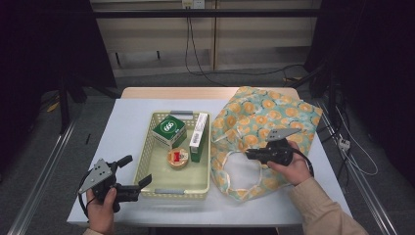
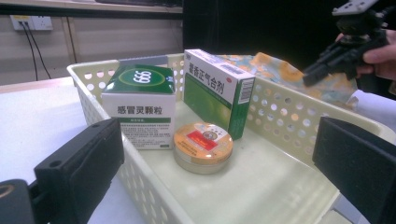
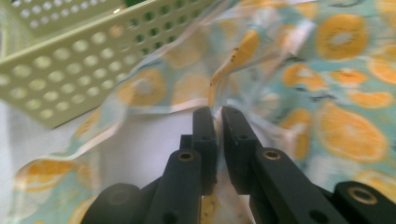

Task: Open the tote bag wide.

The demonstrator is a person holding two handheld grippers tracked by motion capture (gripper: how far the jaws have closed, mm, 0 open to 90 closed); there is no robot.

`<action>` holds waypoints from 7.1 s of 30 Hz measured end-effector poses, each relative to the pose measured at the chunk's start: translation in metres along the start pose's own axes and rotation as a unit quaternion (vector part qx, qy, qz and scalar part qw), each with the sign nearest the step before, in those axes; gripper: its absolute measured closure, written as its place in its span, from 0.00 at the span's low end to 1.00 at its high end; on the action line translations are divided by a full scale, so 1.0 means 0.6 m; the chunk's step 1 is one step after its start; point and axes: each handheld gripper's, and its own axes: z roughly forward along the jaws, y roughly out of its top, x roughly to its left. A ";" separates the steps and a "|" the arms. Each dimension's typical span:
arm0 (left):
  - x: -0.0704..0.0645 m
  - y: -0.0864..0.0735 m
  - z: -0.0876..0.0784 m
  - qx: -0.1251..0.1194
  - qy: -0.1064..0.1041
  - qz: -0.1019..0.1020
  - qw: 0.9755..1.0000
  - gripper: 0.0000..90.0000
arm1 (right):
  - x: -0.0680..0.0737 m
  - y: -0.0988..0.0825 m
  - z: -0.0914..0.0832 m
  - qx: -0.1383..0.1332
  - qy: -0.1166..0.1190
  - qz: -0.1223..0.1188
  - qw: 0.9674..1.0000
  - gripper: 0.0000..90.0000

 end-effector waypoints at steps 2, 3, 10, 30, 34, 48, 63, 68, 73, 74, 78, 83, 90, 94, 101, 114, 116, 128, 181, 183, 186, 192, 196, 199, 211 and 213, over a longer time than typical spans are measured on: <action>0.000 0.000 0.000 -0.002 0.000 -0.003 1.000 0.02 | -0.019 0.002 -0.003 -0.011 -0.002 0.017 1.000 0.94; 0.000 0.000 0.000 -0.002 0.000 -0.002 1.000 0.02 | -0.028 0.003 -0.004 -0.015 -0.008 0.020 1.000 0.94; 0.002 -0.002 -0.006 0.000 0.004 -0.004 1.000 0.02 | -0.084 0.013 -0.003 -0.009 -0.044 0.044 0.998 0.94; 0.003 -0.007 -0.010 0.001 0.005 -0.010 1.000 0.02 | -0.142 0.000 0.014 0.018 -0.123 0.055 0.991 0.75; 0.003 -0.005 -0.008 0.000 0.003 -0.010 1.000 0.02 | -0.131 0.007 0.005 0.011 -0.128 0.049 0.990 0.63; 0.000 -0.003 -0.005 0.001 0.003 -0.007 1.000 0.02 | -0.053 0.014 0.011 0.025 -0.070 -0.021 0.997 0.64; 0.004 -0.004 -0.003 0.000 0.003 -0.010 1.000 0.02 | -0.054 -0.025 0.064 0.080 -0.066 -0.031 0.994 1.00; 0.004 -0.005 0.002 0.003 -0.001 -0.009 1.000 0.02 | -0.024 -0.036 0.050 0.097 -0.013 -0.035 0.995 1.00; 0.002 -0.004 0.003 0.003 0.000 -0.010 1.000 0.02 | 0.011 -0.041 0.035 0.084 0.009 -0.042 0.996 0.85; 0.002 -0.003 0.002 0.002 0.000 -0.009 1.000 0.02 | 0.012 -0.039 0.035 0.077 -0.001 -0.045 0.996 0.80; -0.001 0.000 0.002 0.000 -0.001 -0.005 1.000 0.02 | 0.009 -0.034 0.044 0.061 -0.019 -0.049 0.997 0.76; -0.001 0.000 0.005 0.001 -0.003 -0.004 1.000 0.02 | 0.007 -0.031 0.049 0.057 -0.026 -0.043 0.997 0.92; -0.001 0.000 0.007 0.001 -0.005 -0.006 1.000 0.02 | -0.014 -0.020 0.032 0.033 -0.019 -0.006 0.999 0.98; 0.000 0.000 0.009 0.003 -0.007 -0.004 1.000 0.02 | -0.048 -0.011 0.020 0.019 -0.019 0.029 0.999 0.98; 0.002 -0.002 0.009 0.006 -0.005 -0.007 1.000 0.02 | -0.095 -0.017 0.012 0.011 -0.057 0.066 0.996 0.98; 0.000 -0.001 0.010 0.008 -0.008 -0.004 1.000 0.02 | -0.122 -0.039 0.023 0.039 -0.099 0.069 0.992 0.88; 0.000 -0.002 0.010 0.007 -0.007 -0.005 1.000 0.02 | -0.115 -0.037 0.022 0.037 -0.096 0.060 0.993 0.82; -0.001 0.000 0.011 0.005 -0.006 -0.004 1.000 0.02 | -0.071 -0.019 -0.008 0.014 -0.080 0.026 0.996 0.59; 0.000 -0.004 0.019 0.014 -0.011 -0.005 1.000 0.02 | -0.148 -0.039 0.018 0.055 -0.142 0.045 0.987 0.78; 0.000 -0.004 0.019 0.014 -0.011 -0.005 1.000 0.02 | -0.141 -0.037 0.014 0.043 -0.140 0.047 0.988 0.71; 0.000 -0.003 0.019 0.013 -0.011 -0.004 1.000 0.02 | -0.125 -0.034 0.013 0.033 -0.121 0.043 0.991 0.61; -0.001 -0.003 0.020 0.012 -0.013 -0.006 1.000 0.02 | -0.084 -0.028 0.034 0.049 -0.100 0.023 0.993 0.29; -0.002 -0.003 0.020 0.011 -0.014 -0.007 1.000 0.02 | -0.074 -0.038 0.057 0.076 -0.103 -0.002 0.992 0.28; -0.002 -0.003 0.020 0.013 -0.014 -0.008 1.000 0.02 | -0.077 -0.037 0.060 0.065 -0.106 0.001 0.992 0.38; -0.002 -0.003 0.020 0.013 -0.016 -0.005 1.000 0.02 | -0.075 -0.029 0.048 0.085 -0.097 0.004 0.992 0.99; -0.003 -0.003 0.020 0.013 -0.016 -0.006 1.000 0.02 | -0.063 -0.027 0.049 0.089 -0.062 0.009 0.994 0.99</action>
